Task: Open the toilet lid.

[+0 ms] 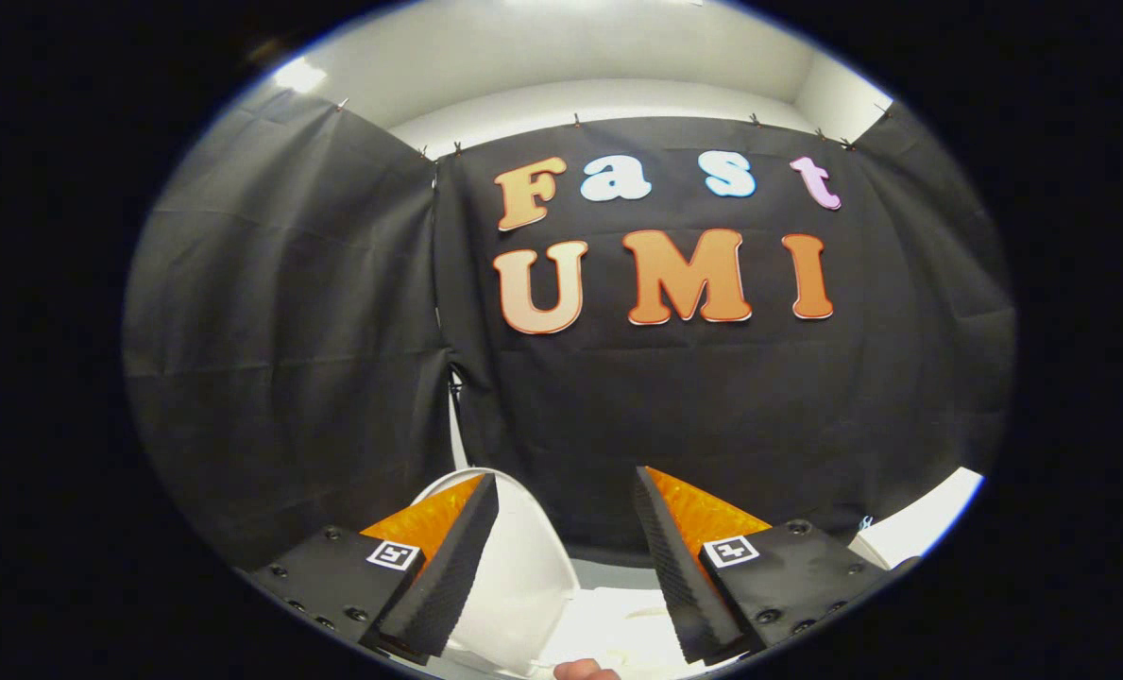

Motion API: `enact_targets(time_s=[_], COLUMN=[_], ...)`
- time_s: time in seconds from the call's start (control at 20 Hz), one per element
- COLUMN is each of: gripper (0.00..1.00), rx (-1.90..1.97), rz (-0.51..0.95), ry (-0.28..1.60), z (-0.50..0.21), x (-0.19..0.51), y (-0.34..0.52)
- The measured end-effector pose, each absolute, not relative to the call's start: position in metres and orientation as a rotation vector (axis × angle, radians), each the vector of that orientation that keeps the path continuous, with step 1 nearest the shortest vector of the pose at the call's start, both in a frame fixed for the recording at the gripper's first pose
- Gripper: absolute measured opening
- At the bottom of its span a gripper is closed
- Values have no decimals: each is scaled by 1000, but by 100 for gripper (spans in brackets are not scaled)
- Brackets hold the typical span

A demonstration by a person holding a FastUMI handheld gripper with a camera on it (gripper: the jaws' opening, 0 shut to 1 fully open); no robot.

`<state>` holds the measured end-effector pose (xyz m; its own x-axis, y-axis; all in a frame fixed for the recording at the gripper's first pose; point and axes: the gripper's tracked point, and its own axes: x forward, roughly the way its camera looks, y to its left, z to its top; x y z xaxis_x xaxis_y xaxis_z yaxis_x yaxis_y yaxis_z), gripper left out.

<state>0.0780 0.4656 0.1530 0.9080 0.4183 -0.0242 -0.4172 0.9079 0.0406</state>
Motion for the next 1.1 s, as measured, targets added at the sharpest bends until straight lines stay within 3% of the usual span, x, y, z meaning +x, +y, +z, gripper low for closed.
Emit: enact_targets(time_s=[0.45, 1.1], gripper=[94, 94], rx=[28, -2], rz=[314, 134], ry=[44, 31], z=[121, 57], x=[91, 48], y=[293, 99])
